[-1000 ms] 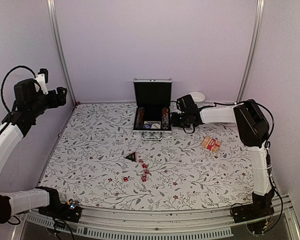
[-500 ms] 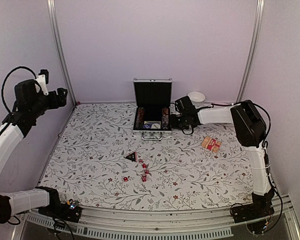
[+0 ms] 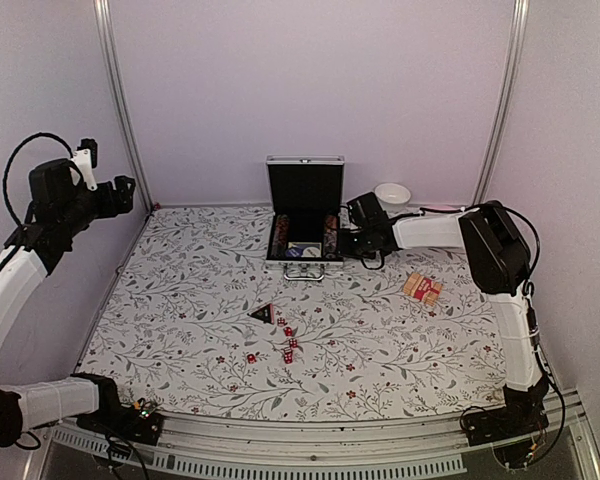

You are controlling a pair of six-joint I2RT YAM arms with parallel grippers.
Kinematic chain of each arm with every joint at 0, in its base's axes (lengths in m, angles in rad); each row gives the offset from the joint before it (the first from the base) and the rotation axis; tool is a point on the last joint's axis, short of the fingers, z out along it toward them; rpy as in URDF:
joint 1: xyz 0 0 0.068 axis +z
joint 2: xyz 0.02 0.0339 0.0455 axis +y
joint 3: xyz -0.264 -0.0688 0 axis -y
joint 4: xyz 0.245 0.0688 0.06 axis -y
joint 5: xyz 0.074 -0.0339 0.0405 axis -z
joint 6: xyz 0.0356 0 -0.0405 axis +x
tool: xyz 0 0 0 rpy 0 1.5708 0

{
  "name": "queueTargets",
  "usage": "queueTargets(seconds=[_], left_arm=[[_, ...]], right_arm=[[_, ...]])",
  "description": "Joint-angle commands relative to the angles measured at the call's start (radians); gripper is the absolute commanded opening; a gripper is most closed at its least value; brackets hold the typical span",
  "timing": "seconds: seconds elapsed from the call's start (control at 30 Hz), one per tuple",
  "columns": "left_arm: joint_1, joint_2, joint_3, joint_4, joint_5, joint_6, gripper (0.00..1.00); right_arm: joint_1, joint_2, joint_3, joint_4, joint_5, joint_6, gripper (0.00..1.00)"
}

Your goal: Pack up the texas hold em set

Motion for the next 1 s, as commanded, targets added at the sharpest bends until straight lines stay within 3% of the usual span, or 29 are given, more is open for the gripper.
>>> queueTargets(seconds=[0.0,0.63,0.97], left_arm=[[0.004,-0.007,-0.011,0.012,0.010,0.007,0.97],[0.006,-0.012,-0.015,0.012,0.017,0.007,0.97],[0.005,-0.030,-0.019,0.019,0.023,0.007,0.97]], right_arm=[[0.019,0.004,-0.006,-0.045,-0.004,-0.024,0.03],[0.063,-0.151,-0.233,-0.062,-0.048,-0.004,0.02],[0.112,-0.279,-0.397,-0.067,0.000,0.008,0.02]])
